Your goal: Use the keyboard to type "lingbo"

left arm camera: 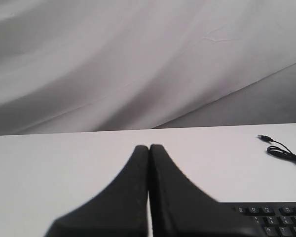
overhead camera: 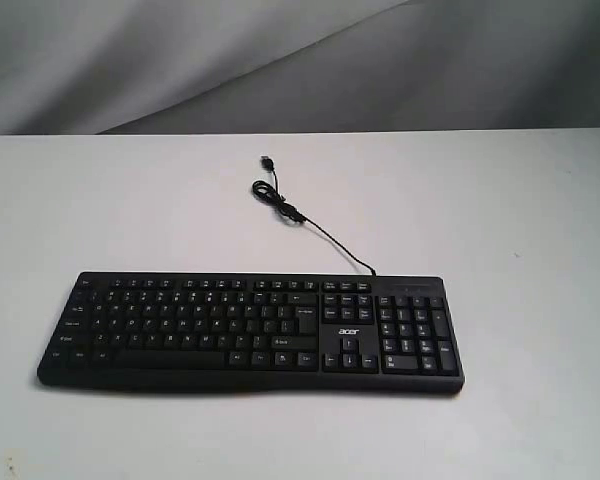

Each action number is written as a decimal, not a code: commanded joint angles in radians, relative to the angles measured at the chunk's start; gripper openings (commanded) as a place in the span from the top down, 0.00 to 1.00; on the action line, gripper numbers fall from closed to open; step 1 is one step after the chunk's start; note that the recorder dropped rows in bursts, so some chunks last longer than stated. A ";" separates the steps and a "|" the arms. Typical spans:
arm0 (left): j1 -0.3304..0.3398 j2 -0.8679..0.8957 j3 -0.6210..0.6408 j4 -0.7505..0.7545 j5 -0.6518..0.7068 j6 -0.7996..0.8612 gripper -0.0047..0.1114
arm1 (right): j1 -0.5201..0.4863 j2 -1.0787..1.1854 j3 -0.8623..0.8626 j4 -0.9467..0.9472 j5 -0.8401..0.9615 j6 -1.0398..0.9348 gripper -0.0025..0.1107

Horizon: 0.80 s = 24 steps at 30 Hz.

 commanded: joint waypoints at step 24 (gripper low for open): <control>-0.007 -0.005 0.005 0.000 -0.007 -0.002 0.96 | 0.231 1.769 -1.231 1.298 1.577 -1.778 0.98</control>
